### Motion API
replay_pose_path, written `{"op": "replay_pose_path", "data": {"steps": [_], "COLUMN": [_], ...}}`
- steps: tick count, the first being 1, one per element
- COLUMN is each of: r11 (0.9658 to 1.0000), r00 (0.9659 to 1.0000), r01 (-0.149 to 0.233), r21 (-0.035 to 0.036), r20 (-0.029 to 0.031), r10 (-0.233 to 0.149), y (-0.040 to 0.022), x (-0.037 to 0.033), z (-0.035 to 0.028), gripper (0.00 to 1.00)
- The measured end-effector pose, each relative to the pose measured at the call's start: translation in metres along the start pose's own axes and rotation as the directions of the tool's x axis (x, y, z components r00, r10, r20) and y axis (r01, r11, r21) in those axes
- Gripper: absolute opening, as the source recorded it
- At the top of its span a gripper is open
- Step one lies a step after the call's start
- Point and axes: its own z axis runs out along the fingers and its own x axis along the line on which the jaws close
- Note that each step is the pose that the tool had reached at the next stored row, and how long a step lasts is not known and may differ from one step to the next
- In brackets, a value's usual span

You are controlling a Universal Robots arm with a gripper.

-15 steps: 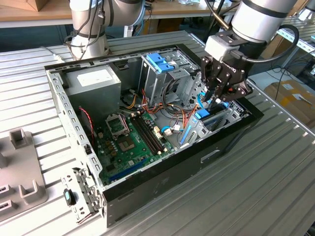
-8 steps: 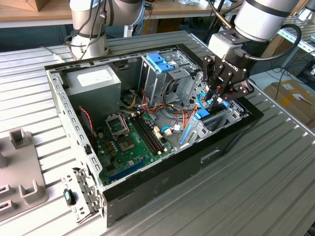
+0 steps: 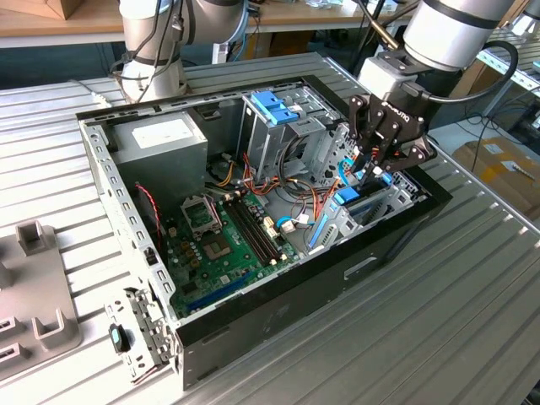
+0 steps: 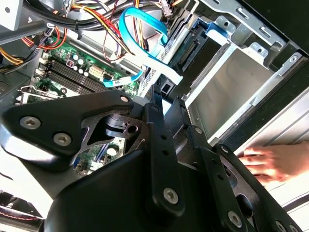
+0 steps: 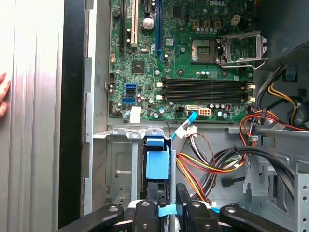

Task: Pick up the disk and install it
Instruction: 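Insert the first disk wire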

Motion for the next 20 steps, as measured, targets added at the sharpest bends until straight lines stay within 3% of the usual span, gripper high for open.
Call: {"op": "replay_pose_path", "data": {"steps": [20], "r11": [1.0000], "r00": [1.0000], "r01": [0.000], "r21": [0.0000], "r20": [0.0000], "r10": [0.000], "y": [-0.0049], "x": [0.0001], "z": [-0.0001], "gripper": [0.30]}}
